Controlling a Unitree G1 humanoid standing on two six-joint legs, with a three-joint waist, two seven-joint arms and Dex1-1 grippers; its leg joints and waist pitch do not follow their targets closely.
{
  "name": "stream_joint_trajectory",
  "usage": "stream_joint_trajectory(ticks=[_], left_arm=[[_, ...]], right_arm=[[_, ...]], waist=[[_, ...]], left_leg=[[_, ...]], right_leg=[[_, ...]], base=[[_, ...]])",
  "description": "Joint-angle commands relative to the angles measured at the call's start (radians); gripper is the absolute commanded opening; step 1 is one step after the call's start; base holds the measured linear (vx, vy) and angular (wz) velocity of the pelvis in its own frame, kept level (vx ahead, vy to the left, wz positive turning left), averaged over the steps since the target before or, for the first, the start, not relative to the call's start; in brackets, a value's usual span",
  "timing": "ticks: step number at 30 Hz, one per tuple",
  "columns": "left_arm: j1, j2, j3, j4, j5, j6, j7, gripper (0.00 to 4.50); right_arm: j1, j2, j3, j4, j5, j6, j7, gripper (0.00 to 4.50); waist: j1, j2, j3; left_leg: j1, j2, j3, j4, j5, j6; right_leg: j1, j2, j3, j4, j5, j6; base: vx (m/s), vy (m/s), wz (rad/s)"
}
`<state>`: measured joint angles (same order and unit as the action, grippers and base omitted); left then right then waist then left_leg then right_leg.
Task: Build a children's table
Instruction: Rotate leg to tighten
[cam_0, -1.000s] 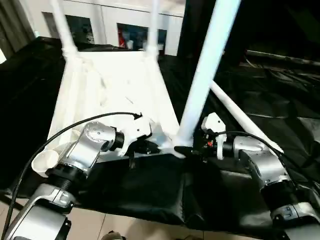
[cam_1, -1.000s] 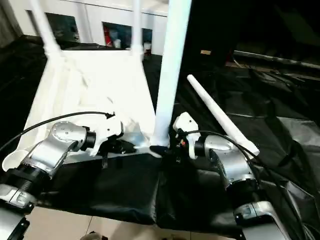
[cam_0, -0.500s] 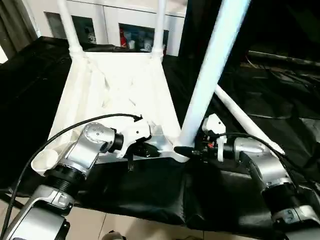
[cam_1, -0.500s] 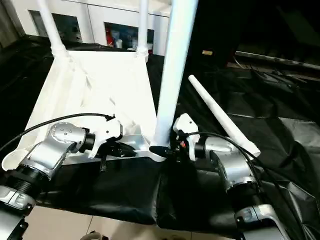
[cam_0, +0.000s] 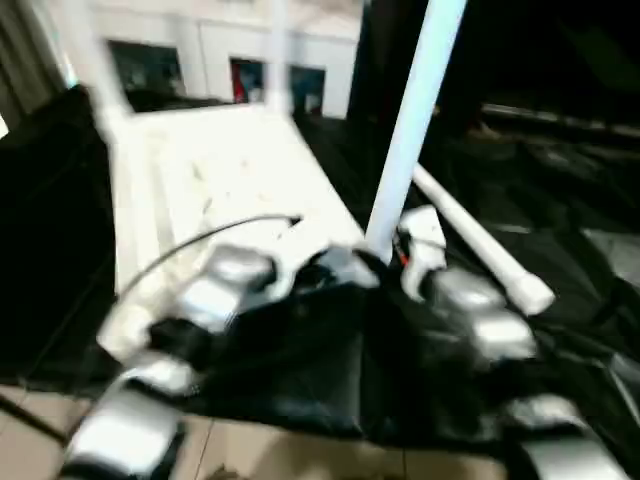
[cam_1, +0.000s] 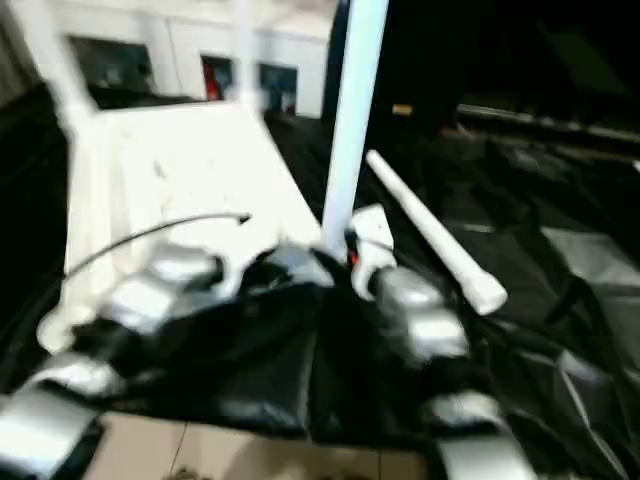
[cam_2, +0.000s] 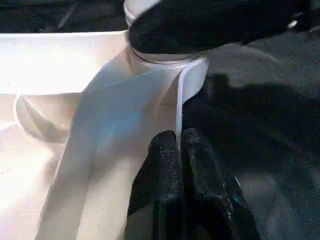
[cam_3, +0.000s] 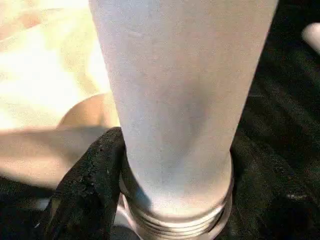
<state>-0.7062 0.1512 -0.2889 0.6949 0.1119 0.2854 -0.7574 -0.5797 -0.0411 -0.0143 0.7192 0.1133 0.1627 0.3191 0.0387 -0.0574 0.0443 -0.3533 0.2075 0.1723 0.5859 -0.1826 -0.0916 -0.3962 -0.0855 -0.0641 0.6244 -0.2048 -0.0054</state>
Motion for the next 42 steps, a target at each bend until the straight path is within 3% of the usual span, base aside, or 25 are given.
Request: stream_joint_trajectory(ticks=[1, 2, 5, 7, 10, 15, 19, 22, 23, 24, 27, 32, 36, 42], left_arm=[[-0.032, -0.063, -0.014, 0.000, 0.011, 0.015, 0.058, 0.00], [-0.031, -0.071, -0.020, -0.001, 0.013, 0.015, 0.054, 0.00], [-0.034, -0.080, -0.025, 0.012, 0.018, -0.001, 0.054, 0.00], [-0.035, -0.071, -0.024, 0.022, 0.018, -0.013, 0.052, 0.00], [-0.031, -0.048, -0.023, 0.021, 0.014, -0.030, 0.031, 0.00], [-0.005, 0.013, -0.018, -0.017, -0.002, -0.074, -0.069, 0.00], [0.019, 0.057, -0.026, -0.050, -0.019, -0.108, -0.159, 0.00], [0.047, 0.118, -0.049, -0.085, -0.031, -0.154, -0.275, 0.00], [0.057, 0.136, -0.052, -0.099, -0.043, -0.174, -0.316, 0.00], [0.073, 0.164, -0.054, -0.130, -0.066, -0.169, -0.383, 0.00], [0.083, 0.189, -0.060, -0.154, -0.074, -0.153, -0.425, 0.00], [0.099, 0.228, -0.063, -0.195, -0.083, -0.138, -0.478, 0.00], [0.108, 0.234, -0.057, -0.208, -0.096, -0.136, -0.490, 0.00], [0.122, 0.241, -0.057, -0.230, -0.101, -0.124, -0.501, 0.00]], right_arm=[[0.004, 0.061, 0.041, 0.135, -0.026, 0.024, -0.066, 2.68], [-0.002, 0.067, 0.049, 0.142, -0.031, 0.011, -0.058, 2.68], [-0.010, 0.083, 0.040, 0.148, -0.025, -0.014, -0.027, 3.37], [-0.016, 0.078, 0.047, 0.142, -0.036, -0.029, -0.006, 3.40], [-0.018, 0.058, 0.058, 0.123, -0.045, -0.054, 0.034, 3.84], [-0.008, -0.037, 0.101, 0.065, -0.042, -0.105, 0.203, 3.84], [0.019, -0.116, 0.126, 0.002, -0.055, -0.139, 0.332, 3.84], [0.053, -0.207, 0.161, -0.068, -0.062, -0.153, 0.488, 3.84], [0.062, -0.234, 0.172, -0.087, -0.061, -0.157, 0.531, 3.84], [0.077, -0.271, 0.180, -0.124, -0.038, -0.143, 0.601, 3.84], [0.088, -0.289, 0.179, -0.155, -0.013, -0.129, 0.647, 3.84], [0.103, -0.310, 0.177, -0.185, 0.022, -0.127, 0.723, 3.84], [0.115, -0.309, 0.176, -0.209, 0.047, -0.115, 0.756, 3.84], [0.124, -0.304, 0.184, -0.222, 0.048, -0.093, 0.783, 3.30]], waist=[[-0.002, 0.008, -0.049], [-0.005, 0.010, -0.050], [-0.004, 0.006, -0.053], [-0.003, 0.006, -0.054], [-0.002, 0.005, -0.054], [0.000, 0.004, -0.056], [0.002, 0.004, -0.059], [0.003, 0.010, -0.061], [0.004, 0.010, -0.062], [0.006, 0.011, -0.063], [0.009, 0.014, -0.063], [0.018, 0.013, -0.058], [0.020, 0.013, -0.060], [0.020, 0.011, -0.061]], left_leg=[[0.002, 0.019, -0.008, -0.079, -0.306, -0.029], [0.002, 0.017, -0.006, -0.077, -0.307, -0.024], [-0.003, 0.016, -0.004, -0.077, -0.287, -0.004], [-0.003, 0.017, -0.003, -0.076, -0.272, 0.002], [-0.004, 0.017, -0.002, -0.076, -0.263, 0.010], [-0.008, 0.020, -0.001, -0.073, -0.241, 0.030], [-0.009, 0.021, 0.000, -0.069, -0.192, 0.051], [-0.011, 0.024, 0.001, -0.066, -0.152, 0.073], [-0.009, 0.024, 0.000, -0.066, -0.148, 0.077], [-0.005, 0.026, 0.004, -0.063, -0.134, 0.092], [-0.003, 0.029, 0.004, -0.063, -0.123, 0.104], [0.001, 0.030, 0.006, -0.067, -0.166, 0.078], [0.000, 0.028, 0.004, -0.067, -0.144, 0.071], [-0.002, 0.026, 0.005, -0.064, -0.121, 0.078]], right_leg=[[0.033, -0.050, 0.042, -0.101, -0.355, -0.142], [0.031, -0.050, 0.042, -0.103, -0.340, -0.148], [0.036, -0.049, 0.044, -0.098, -0.281, -0.154], [0.038, -0.048, 0.044, -0.095, -0.255, -0.163], [0.039, -0.049, 0.043, -0.094, -0.237, -0.175], [0.044, -0.050, 0.043, -0.091, -0.203, -0.183], [0.048, -0.049, 0.043, -0.082, -0.118, -0.211], [0.050, -0.048, 0.041, -0.069, -0.023, -0.249], [0.052, -0.047, 0.040, -0.070, -0.014, -0.250], [0.050, -0.048, 0.042, -0.064, 0.034, -0.274], [0.051, -0.049, 0.042, -0.061, 0.062, -0.289], [0.048, -0.050, 0.043, -0.066, -0.008, -0.286], [0.051, -0.051, 0.044, -0.063, 0.013, -0.278], [0.052, -0.050, 0.043, -0.061, 0.026, -0.281]], base=[[0.000, 0.000, 0.00], [0.000, 0.000, 0.00], [0.000, 0.000, 0.00], [0.000, 0.000, 0.00], [0.000, 0.000, 0.00], [0.000, 0.000, 0.00], [0.000, 0.000, 0.00], [0.000, 0.000, 0.00], [0.000, 0.000, 0.00], [0.000, 0.000, 0.00], [0.000, 0.000, 0.00], [0.000, 0.000, 0.00], [0.000, 0.000, 0.00], [0.000, 0.000, 0.00]])
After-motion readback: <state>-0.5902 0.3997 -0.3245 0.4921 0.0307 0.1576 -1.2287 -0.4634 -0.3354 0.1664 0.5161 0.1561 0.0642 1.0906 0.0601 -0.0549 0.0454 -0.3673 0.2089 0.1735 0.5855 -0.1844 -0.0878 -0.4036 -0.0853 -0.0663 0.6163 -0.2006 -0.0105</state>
